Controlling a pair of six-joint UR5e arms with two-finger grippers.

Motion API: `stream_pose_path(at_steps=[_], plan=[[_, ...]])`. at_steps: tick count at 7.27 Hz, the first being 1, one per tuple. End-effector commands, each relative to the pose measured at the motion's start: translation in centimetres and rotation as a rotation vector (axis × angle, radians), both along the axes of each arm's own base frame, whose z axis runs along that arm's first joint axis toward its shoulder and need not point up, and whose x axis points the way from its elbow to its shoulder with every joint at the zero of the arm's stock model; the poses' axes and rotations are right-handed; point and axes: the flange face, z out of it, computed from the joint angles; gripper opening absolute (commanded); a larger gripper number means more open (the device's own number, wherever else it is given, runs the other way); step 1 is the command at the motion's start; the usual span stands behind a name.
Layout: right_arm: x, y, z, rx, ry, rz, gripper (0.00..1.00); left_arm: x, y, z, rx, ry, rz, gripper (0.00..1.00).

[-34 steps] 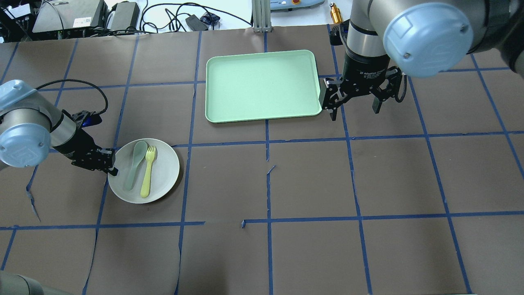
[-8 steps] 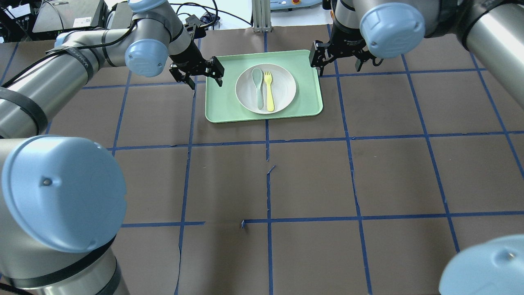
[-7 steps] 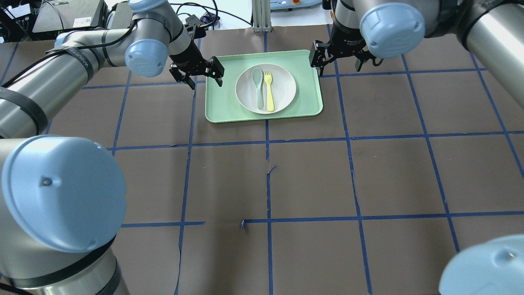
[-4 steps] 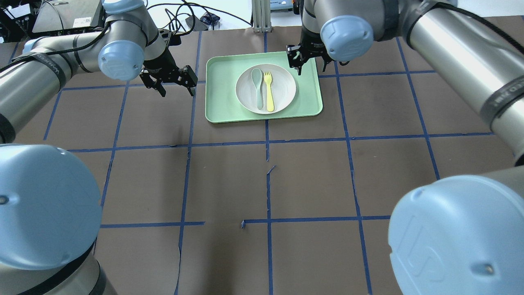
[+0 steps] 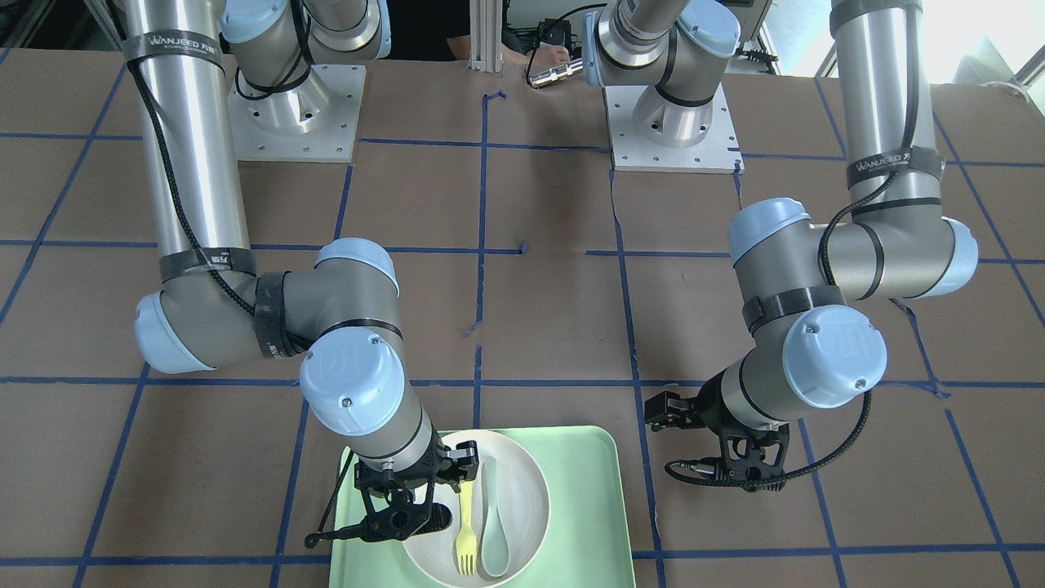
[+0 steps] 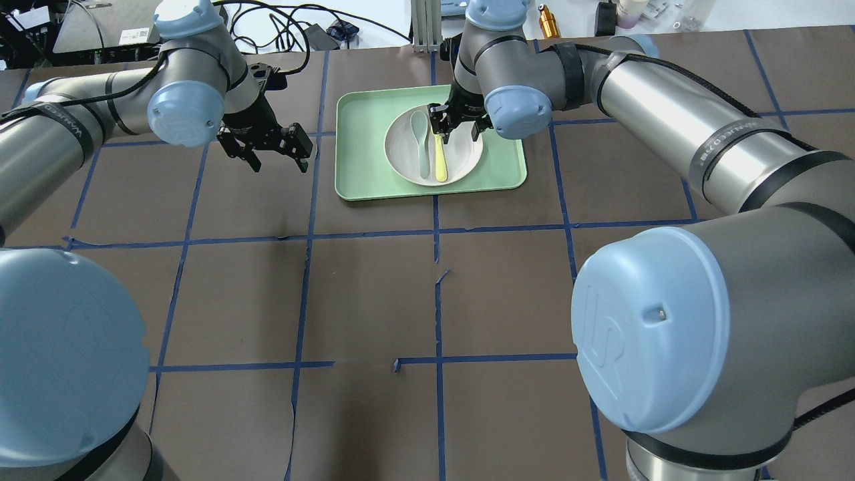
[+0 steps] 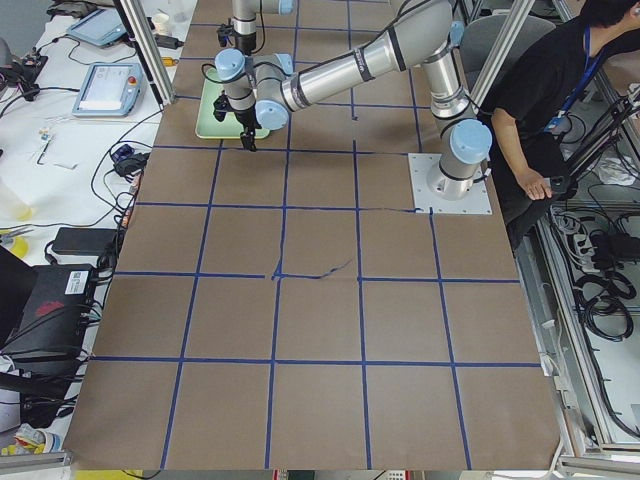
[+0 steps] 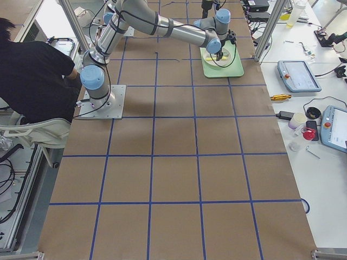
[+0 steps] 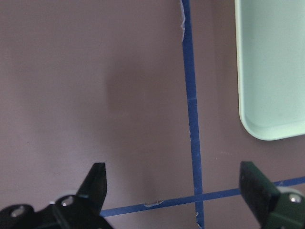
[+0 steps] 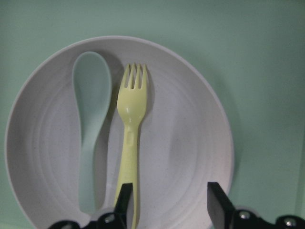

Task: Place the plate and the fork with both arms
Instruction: 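Lower the right gripper and grasp the yellow fork on the plate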

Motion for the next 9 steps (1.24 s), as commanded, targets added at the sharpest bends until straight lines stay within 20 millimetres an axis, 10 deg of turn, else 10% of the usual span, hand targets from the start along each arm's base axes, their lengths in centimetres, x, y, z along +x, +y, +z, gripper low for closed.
stream_pose_path(at_steps=[1, 9], plan=[[0.8, 0.1, -1.9, 0.029, -0.012, 0.002, 0.64, -0.5, 0.1, -0.1, 0.002, 0.001, -0.006, 1.0], [1.8, 0.6, -4.6, 0.067, -0.008, -0.003, 0.58, -0.1, 0.9, -1.3, -0.001, 0.003, -0.016, 1.0]])
